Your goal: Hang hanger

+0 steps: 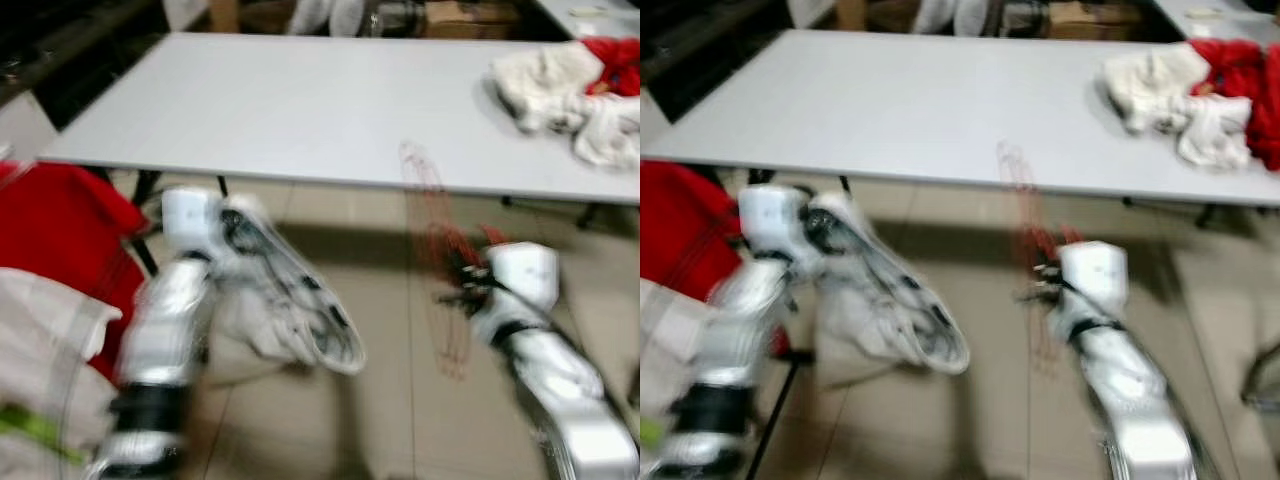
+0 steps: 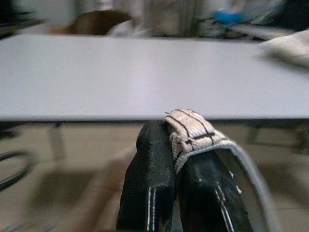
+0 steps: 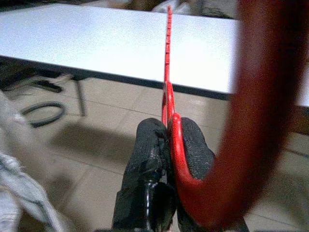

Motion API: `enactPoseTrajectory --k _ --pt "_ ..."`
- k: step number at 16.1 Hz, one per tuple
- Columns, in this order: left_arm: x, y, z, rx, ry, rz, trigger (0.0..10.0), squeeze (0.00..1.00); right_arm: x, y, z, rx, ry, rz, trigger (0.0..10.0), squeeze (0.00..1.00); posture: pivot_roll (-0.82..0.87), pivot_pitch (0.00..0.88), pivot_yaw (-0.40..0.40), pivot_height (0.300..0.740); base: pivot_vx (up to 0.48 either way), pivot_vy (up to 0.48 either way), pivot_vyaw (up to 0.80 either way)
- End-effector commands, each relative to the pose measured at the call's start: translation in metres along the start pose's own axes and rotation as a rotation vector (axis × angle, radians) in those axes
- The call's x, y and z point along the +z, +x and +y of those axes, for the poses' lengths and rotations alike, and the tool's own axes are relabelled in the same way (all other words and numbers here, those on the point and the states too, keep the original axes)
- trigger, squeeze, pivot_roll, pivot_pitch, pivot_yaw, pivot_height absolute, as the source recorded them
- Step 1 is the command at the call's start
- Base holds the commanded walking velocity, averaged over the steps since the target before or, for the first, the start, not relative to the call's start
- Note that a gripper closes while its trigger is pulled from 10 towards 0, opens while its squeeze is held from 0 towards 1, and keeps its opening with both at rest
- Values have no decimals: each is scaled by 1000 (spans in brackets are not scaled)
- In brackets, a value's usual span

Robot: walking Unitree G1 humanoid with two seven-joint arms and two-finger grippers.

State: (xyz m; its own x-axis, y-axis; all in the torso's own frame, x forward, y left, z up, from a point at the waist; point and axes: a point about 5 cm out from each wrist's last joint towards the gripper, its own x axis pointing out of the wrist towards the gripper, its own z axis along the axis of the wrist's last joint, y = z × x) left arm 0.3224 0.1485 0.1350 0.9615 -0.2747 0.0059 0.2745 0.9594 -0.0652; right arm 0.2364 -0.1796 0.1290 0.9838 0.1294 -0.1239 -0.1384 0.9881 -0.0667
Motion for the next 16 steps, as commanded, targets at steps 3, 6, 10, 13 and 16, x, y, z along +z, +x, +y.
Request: enactPoseTrajectory --k 3,6,10,13,16 --pt "17 -3 14 37 32 -71 10000 0 10 2 11 38 8 -55 10000 0 -44 0 48 740 458 0 0" --pt "16 -4 16 54 33 -75 10000 0 10 4 11 52 -10 -56 10000 0 -40 0 40 740 459 0 0" --pt "20 -4 19 70 36 -85 10000 0 14 12 12 42 -4 -84 10000 0 -23 0 37 740 458 0 0" --pt "19 -6 22 89 36 -83 10000 0 15 14 19 99 -18 -92 10000 0 -20 0 38 740 440 0 0" --pt "22 3 17 66 31 -86 10000 0 17 15 14 65 -6 -102 10000 0 -36 0 58 740 442 0 0"
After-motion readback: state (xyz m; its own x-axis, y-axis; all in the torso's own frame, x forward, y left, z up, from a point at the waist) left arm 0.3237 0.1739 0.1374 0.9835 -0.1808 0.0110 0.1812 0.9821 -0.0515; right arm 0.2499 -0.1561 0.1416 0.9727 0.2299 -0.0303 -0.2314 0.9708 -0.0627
